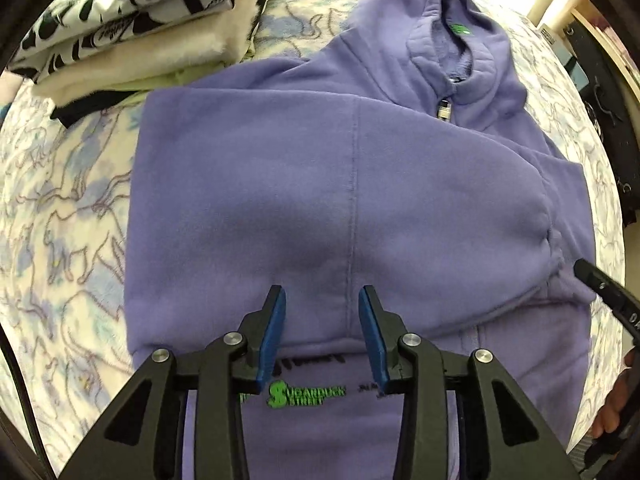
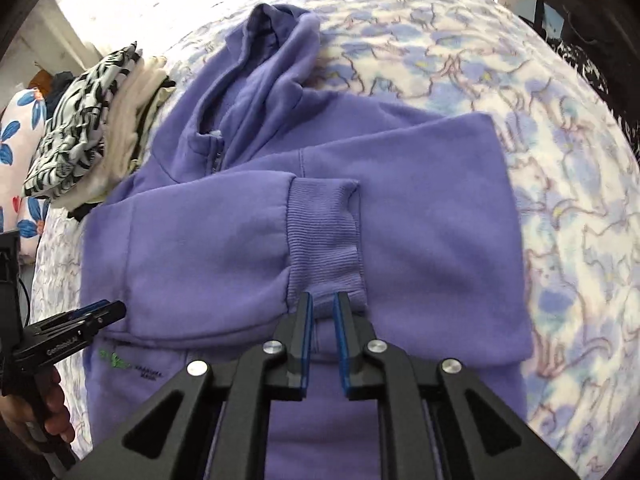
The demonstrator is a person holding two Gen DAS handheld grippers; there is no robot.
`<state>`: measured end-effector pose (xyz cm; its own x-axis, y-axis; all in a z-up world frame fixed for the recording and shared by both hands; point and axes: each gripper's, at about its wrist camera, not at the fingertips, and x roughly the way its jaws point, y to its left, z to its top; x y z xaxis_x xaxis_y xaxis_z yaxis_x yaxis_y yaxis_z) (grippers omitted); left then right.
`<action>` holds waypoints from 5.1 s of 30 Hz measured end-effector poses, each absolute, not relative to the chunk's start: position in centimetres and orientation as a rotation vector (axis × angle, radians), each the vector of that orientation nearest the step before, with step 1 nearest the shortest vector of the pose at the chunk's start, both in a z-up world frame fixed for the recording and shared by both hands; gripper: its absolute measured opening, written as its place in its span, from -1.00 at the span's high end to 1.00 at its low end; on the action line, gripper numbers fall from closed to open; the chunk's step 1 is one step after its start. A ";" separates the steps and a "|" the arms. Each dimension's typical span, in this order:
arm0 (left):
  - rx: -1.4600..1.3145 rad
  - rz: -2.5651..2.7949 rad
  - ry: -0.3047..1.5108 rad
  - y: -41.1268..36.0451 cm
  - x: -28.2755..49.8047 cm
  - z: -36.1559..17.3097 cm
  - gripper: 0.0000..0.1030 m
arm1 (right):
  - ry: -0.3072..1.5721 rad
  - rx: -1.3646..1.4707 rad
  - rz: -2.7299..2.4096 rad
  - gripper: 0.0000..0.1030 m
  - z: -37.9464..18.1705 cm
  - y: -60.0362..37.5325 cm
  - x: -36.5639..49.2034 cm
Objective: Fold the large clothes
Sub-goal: 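Open the right gripper off the cuff and lift both grippers away, then grasp the purple hood with both grippers, then fold the hood down over the hoodie body with both grippers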
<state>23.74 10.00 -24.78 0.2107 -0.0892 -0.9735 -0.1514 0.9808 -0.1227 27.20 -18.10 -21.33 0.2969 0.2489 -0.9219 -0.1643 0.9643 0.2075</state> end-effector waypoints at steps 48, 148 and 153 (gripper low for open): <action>0.059 0.050 1.153 8.9 37.1 -1.4 -0.15 | 1.076 0.129 0.337 0.74 -0.6 -23.9 40.6; -0.538 -0.289 1.373 12.1 19.9 -26.3 0.59 | 1.240 0.201 0.486 0.21 -18.6 -21.7 22.7; -0.616 -0.331 1.342 11.4 19.2 -27.5 0.58 | 1.249 0.263 0.558 0.07 -18.6 -20.6 22.2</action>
<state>19.18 11.41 -27.53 0.2133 -0.5584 -0.8017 -0.1224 0.7989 -0.5889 22.21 -20.57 -18.55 0.2063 0.5335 -0.8202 -0.2544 0.8387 0.4815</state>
